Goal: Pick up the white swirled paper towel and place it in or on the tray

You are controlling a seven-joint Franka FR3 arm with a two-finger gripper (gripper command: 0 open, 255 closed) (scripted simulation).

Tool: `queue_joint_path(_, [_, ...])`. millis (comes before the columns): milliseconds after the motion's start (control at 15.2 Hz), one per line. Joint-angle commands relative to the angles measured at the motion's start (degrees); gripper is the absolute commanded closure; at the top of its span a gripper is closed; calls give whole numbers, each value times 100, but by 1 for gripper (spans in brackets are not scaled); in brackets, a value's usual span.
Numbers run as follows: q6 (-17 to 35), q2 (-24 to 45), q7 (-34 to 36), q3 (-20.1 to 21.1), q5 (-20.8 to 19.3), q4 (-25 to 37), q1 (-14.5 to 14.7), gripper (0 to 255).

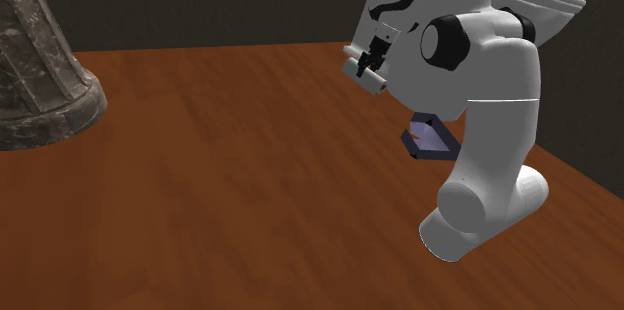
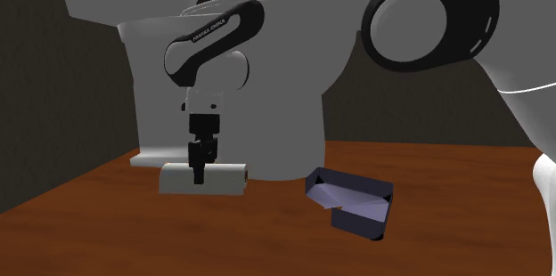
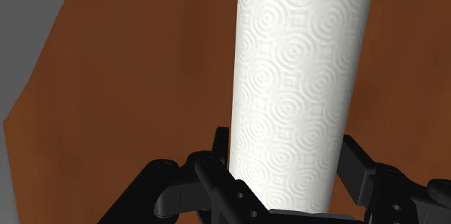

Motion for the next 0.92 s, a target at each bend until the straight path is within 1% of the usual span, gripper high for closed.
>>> queue_joint_path(0, [-117, -52, 45, -10, -24, 73, 8, 255])
queue_joint_path(858, [-999, -190, 262, -57, -115, 861, -82, 255])
